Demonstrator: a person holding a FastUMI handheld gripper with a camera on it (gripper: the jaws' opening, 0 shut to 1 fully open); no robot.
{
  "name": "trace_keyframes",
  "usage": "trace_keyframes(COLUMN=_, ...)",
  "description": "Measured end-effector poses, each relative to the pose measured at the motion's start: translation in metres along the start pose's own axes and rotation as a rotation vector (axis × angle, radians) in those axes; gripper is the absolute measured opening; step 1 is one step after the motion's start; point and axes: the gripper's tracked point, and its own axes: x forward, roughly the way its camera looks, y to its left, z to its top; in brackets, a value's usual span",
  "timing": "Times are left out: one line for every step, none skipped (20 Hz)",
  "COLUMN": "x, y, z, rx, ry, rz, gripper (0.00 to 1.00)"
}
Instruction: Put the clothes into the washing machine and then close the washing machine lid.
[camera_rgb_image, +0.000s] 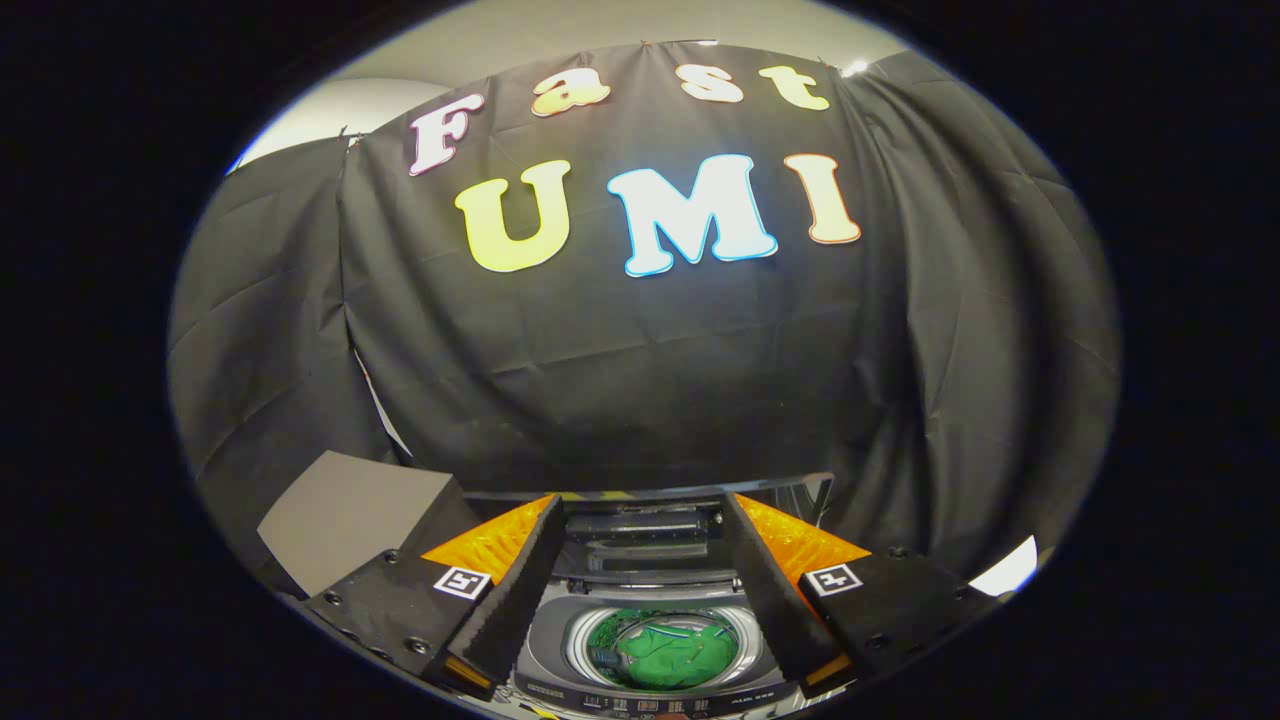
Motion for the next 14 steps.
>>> trace_keyframes(x=0.002, y=0.001, z=0.007, rx=-0.006, ry=-0.011, rz=-0.002, gripper=0.98)
trace_keyframes(x=0.005, y=0.001, z=0.013, rx=-0.012, ry=-0.020, rz=-0.005, gripper=0.98)
trace_keyframes(x=0.009, y=0.002, z=0.018, rx=-0.017, ry=-0.024, rz=-0.006, gripper=0.98)
trace_keyframes(x=0.012, y=0.003, z=0.020, rx=-0.016, ry=-0.024, rz=-0.004, gripper=0.98)
trace_keyframes(x=0.016, y=0.005, z=0.022, rx=-0.011, ry=-0.025, rz=-0.001, gripper=0.98)
trace_keyframes(x=0.022, y=0.006, z=0.025, rx=-0.008, ry=-0.025, rz=0.002, gripper=0.98)
trace_keyframes(x=0.028, y=0.007, z=0.028, rx=-0.011, ry=-0.024, rz=0.004, gripper=0.98)
trace_keyframes(x=0.035, y=0.009, z=0.030, rx=-0.017, ry=-0.021, rz=0.003, gripper=0.98)
trace_keyframes(x=0.044, y=0.009, z=0.031, rx=-0.024, ry=-0.013, rz=0.006, gripper=0.98)
trace_keyframes(x=0.052, y=0.009, z=0.031, rx=-0.024, ry=-0.003, rz=0.007, gripper=0.98)
trace_keyframes(x=0.062, y=0.009, z=0.030, rx=-0.021, ry=0.009, rz=0.006, gripper=0.98)
trace_keyframes(x=0.072, y=0.010, z=0.028, rx=-0.019, ry=0.024, rz=0.006, gripper=0.98)
trace_keyframes(x=0.085, y=0.009, z=0.025, rx=-0.020, ry=0.047, rz=0.003, gripper=0.98)
trace_keyframes(x=0.095, y=0.008, z=0.020, rx=-0.023, ry=0.068, rz=-0.004, gripper=0.98)
